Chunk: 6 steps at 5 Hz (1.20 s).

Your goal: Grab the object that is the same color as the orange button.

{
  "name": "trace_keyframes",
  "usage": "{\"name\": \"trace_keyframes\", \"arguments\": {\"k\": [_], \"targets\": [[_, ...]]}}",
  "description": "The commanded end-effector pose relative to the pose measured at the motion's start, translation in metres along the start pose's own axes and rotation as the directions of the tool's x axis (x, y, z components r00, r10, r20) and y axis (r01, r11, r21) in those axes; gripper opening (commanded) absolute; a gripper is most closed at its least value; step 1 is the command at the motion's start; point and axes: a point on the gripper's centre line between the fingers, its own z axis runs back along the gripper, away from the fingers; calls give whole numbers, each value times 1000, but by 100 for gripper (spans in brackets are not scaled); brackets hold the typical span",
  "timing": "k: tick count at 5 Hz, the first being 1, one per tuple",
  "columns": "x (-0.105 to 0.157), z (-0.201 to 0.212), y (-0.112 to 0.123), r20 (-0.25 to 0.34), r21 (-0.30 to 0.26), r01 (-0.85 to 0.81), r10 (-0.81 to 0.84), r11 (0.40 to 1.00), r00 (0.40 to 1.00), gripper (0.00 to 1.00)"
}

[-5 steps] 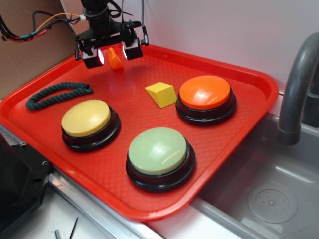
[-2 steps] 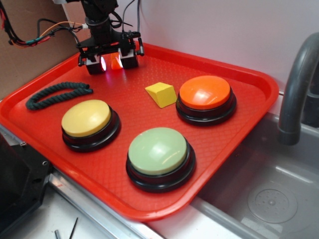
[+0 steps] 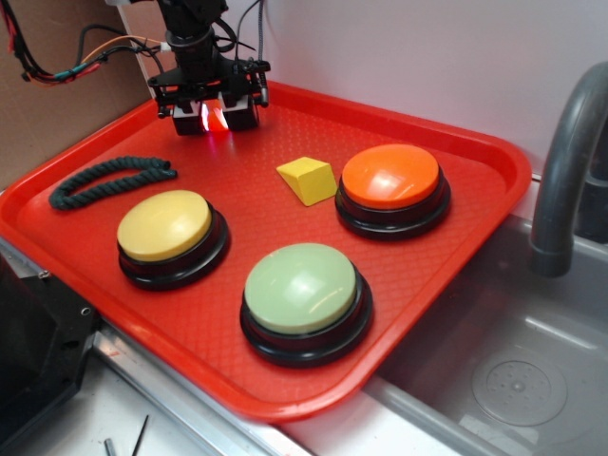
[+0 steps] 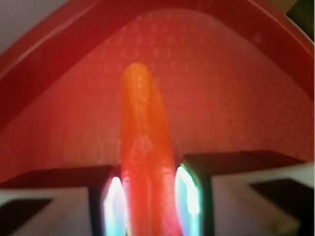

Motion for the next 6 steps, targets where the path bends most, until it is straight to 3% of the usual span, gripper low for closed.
{"name": "trace_keyframes", "arguments": {"k": [1, 2, 3, 4, 5, 6], "targets": [[-17, 102, 32, -88, -92, 170, -178, 981, 980, 0], [-23, 142, 47, -39, -222, 351, -368, 910, 929, 0], [-22, 159, 42, -61, -152, 412, -425, 898, 903, 0], [-21, 176, 19, -39, -118, 544, -552, 831, 833, 0], [-22, 186, 9, -13, -111, 607, -612, 787, 791, 0], [-25, 193, 6, -29, -87, 615, -619, 784, 785, 0]]}}
